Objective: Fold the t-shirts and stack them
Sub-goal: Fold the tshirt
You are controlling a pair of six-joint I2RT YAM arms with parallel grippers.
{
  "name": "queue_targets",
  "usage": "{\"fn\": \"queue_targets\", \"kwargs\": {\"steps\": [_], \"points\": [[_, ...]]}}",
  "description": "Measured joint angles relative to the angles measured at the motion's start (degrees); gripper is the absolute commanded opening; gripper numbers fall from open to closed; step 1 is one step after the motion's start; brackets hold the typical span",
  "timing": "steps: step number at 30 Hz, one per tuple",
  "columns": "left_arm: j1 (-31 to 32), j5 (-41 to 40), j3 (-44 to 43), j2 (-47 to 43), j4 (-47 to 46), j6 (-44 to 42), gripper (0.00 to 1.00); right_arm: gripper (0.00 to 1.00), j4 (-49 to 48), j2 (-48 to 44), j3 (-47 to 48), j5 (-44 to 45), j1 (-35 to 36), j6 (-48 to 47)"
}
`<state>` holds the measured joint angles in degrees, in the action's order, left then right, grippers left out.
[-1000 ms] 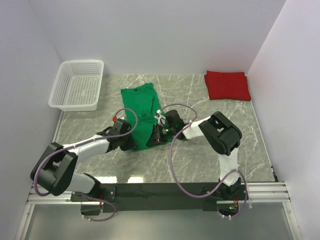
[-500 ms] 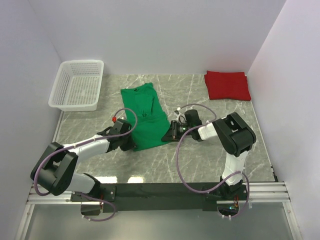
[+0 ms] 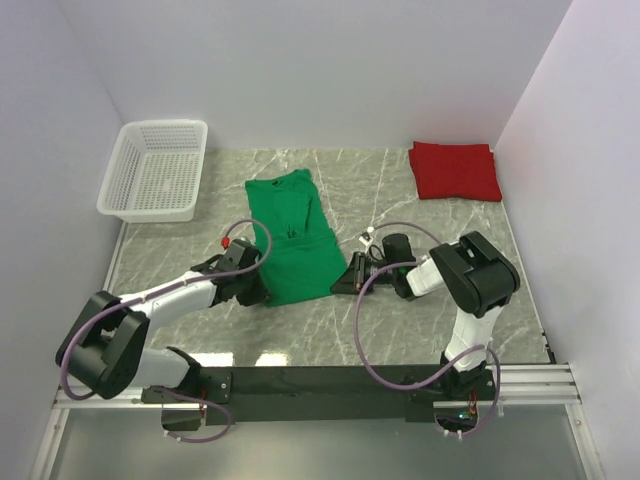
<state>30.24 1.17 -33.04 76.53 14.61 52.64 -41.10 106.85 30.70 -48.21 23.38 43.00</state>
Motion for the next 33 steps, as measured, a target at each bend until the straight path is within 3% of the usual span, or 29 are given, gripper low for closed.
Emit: {"fn": "queue_targets", "kwargs": {"steps": [6,14,21,27,33], "points": [[-0.76,-2.01,-2.64,-2.38,6.78,-0.13,0.16,0.21,9.33,-5.73,0.59,2.32,-0.02,-1.49],[-5.75,-4.55,-13.18,0.81,5.79,-3.56,0.18,0.21,17.51,-6.99,17.35,5.64,-0.59,-3.69],[-9.14,-5.60,-18.56,11.43,3.08,-6.03,0.18,0.20,17.90,3.69,29.86,5.97,-2.27,-3.39],[-11.58,-5.38,-19.37,18.88,2.40,-6.47,0.13,0.21,18.12,14.29,32.74,6.91,-2.95,-1.66],[-12.22,-6.01,-19.61,18.60,3.06,-7.02,0.23,0.21,16.24,15.93,32.81,5.29,-3.58,0.63]]}}
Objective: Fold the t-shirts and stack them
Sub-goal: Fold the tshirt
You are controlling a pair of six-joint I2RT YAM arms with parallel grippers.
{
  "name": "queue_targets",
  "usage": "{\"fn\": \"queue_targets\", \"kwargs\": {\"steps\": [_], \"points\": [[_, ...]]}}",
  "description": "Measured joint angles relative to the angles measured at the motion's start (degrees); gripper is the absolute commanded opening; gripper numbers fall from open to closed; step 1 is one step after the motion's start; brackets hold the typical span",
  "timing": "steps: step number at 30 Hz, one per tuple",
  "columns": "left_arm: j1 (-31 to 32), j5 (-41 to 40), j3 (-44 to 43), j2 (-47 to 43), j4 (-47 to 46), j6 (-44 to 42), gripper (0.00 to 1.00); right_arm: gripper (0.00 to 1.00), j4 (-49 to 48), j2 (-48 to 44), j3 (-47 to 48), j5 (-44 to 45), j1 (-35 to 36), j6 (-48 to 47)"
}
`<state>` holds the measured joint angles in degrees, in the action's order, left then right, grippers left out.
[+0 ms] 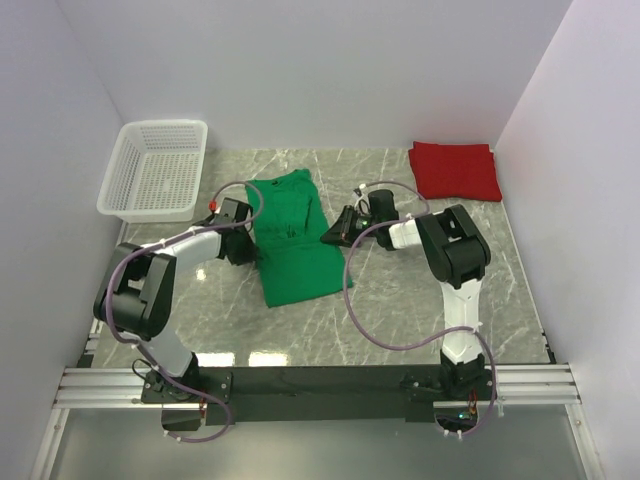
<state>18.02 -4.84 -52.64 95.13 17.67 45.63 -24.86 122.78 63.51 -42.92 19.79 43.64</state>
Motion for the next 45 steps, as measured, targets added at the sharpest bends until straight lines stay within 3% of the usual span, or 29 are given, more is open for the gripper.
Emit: {"fn": "queue_targets", "kwargs": {"steps": [3,4,8,13,22,29,39,45], "points": [[0.00,-0.68,-1.31,-1.01,2.10,-1.38,0.41,0.25,0.35,-0.94,-0.66,0.44,-0.11,-0.55],[0.02,-0.98,-2.45,-1.38,2.82,-1.92,0.51,0.28,1.11,-1.92,-1.33,1.05,-0.11,-1.25],[0.35,-2.45,-8.79,-1.86,4.15,-4.44,0.70,0.45,7.65,-9.14,-4.13,5.18,-0.24,-4.74],[2.21,-4.07,-19.71,1.73,4.46,-6.58,0.67,0.52,14.91,-21.14,-7.17,10.27,-0.37,-9.25],[7.98,-6.14,-35.28,20.57,4.79,-11.19,0.57,0.52,26.23,-37.48,-18.25,17.73,-0.44,-13.33],[11.34,-6.58,-36.92,26.64,5.51,-13.60,0.56,0.55,31.34,-48.65,-25.18,19.54,-0.44,-14.60],[15.80,-5.31,-37.57,28.13,1.75,-14.38,0.55,0.55,35.43,-58.60,-29.03,21.59,-0.44,-16.02],[18.86,-4.46,-36.28,26.16,2.82,-12.63,0.65,0.58,38.51,-63.28,-30.97,22.73,-0.44,-15.52]]}}
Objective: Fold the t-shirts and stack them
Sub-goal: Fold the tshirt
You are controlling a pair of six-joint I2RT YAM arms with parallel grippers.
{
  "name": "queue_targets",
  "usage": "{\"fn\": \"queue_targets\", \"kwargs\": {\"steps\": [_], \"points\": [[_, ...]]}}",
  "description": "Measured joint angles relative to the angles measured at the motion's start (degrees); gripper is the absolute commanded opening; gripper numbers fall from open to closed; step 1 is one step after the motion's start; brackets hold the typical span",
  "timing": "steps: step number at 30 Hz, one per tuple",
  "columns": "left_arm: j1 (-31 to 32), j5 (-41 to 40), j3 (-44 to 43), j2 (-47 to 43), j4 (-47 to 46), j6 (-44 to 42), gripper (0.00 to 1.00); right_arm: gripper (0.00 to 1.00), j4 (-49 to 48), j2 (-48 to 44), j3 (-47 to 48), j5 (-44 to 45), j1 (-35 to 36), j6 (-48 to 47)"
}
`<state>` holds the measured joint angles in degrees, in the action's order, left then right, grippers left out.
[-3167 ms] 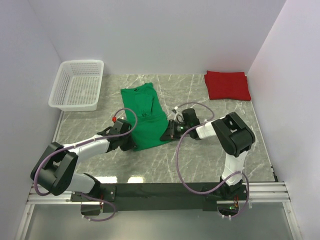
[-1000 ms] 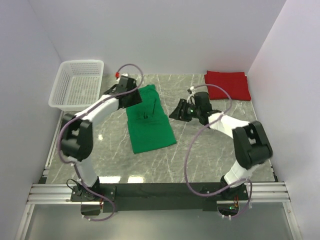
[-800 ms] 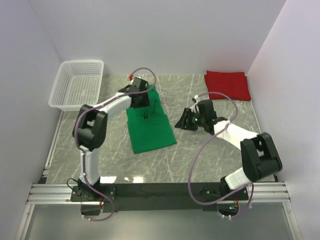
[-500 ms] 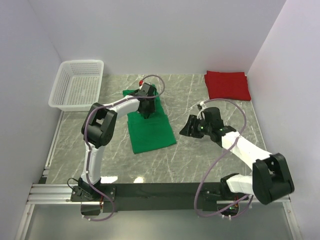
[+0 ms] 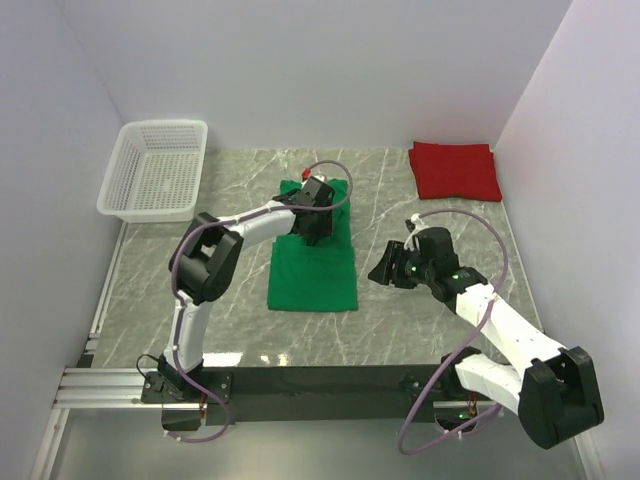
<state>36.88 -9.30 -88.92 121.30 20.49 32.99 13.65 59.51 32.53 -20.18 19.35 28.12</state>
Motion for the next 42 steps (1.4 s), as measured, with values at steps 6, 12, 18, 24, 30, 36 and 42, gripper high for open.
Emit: {"fn": "queue_targets", "kwargs": {"steps": [6,12,18,24,30,36,42], "points": [[-0.26,-2.29,5.14,-11.74,3.65,2.84,0.99,0.64,3.41,-3.72,0.00,3.17,0.44,2.29],[-1.11,-6.51,16.92,-33.14,5.53,7.04,0.99,0.70,5.79,-4.94,0.02,7.02,2.80,5.49],[-1.29,-5.42,32.65,-43.45,8.37,11.02,0.93,0.66,9.73,1.31,2.19,13.46,13.25,10.21],[-1.16,-0.39,46.84,-45.97,12.37,13.44,0.89,0.60,12.17,10.40,5.01,17.84,21.81,16.44],[-1.16,1.53,48.06,-46.29,12.41,13.49,0.82,0.57,13.00,16.63,8.87,19.80,22.97,18.80],[-0.31,2.21,47.39,-42.36,11.74,13.22,0.81,0.57,14.01,22.43,13.53,21.90,24.65,19.67],[0.24,2.19,45.07,-39.12,11.52,12.94,0.80,0.57,16.24,26.58,16.20,24.22,26.16,20.37]]}}
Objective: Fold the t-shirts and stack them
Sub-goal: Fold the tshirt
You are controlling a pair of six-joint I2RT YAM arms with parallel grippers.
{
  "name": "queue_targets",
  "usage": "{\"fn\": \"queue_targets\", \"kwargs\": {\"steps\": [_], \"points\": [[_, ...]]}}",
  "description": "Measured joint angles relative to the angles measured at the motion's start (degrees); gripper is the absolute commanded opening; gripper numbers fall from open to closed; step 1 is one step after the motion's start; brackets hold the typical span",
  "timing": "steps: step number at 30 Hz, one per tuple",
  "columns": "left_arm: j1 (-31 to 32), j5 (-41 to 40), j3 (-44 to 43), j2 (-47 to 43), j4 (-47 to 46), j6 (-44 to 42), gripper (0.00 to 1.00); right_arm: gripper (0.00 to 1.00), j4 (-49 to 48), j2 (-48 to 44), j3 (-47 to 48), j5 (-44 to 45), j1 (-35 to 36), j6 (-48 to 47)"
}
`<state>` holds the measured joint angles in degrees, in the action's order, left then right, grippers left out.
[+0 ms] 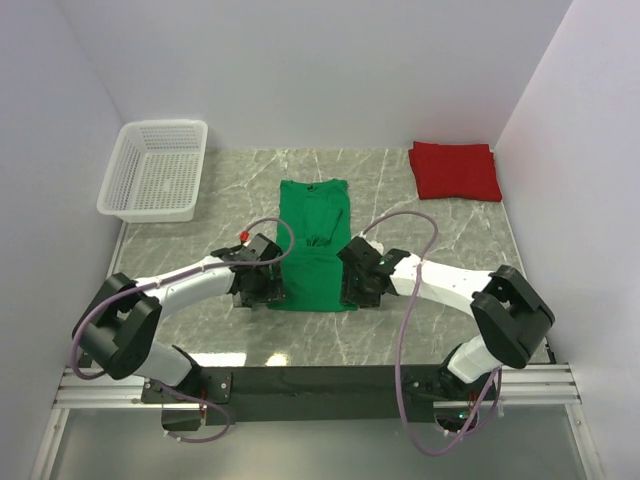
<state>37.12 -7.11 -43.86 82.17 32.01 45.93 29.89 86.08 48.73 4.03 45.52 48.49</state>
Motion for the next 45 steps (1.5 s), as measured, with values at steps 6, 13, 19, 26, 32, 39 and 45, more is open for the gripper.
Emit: {"fn": "queue_targets", "kwargs": {"steps": [6,13,19,26,32,39,45], "points": [[0.90,-0.11,-2.62,2.91,0.00,-0.66,0.80,0.56,1.62,3.56,0.81,1.51,0.72,0.09],[2.14,-0.68,-3.69,4.79,0.48,-1.31,0.80,0.49,2.25,5.70,2.45,1.51,1.01,-0.22],[2.95,-1.57,-4.98,6.43,1.57,-1.53,0.79,0.46,2.71,6.71,3.45,1.27,1.01,-0.85],[3.37,-2.32,-5.42,7.13,2.34,-1.70,0.67,0.41,2.67,6.71,3.45,1.07,1.01,-1.36],[3.63,-1.40,-5.51,7.65,1.79,-1.73,0.29,0.15,1.60,7.06,3.48,-0.07,1.05,-1.77],[3.67,2.89,-5.22,7.72,-1.20,-1.84,0.01,0.00,0.33,7.08,3.45,-1.53,1.22,-3.13],[3.65,6.97,-3.54,5.90,-1.29,-2.27,0.01,0.00,1.70,5.70,2.62,-5.29,1.31,-6.49]]}}
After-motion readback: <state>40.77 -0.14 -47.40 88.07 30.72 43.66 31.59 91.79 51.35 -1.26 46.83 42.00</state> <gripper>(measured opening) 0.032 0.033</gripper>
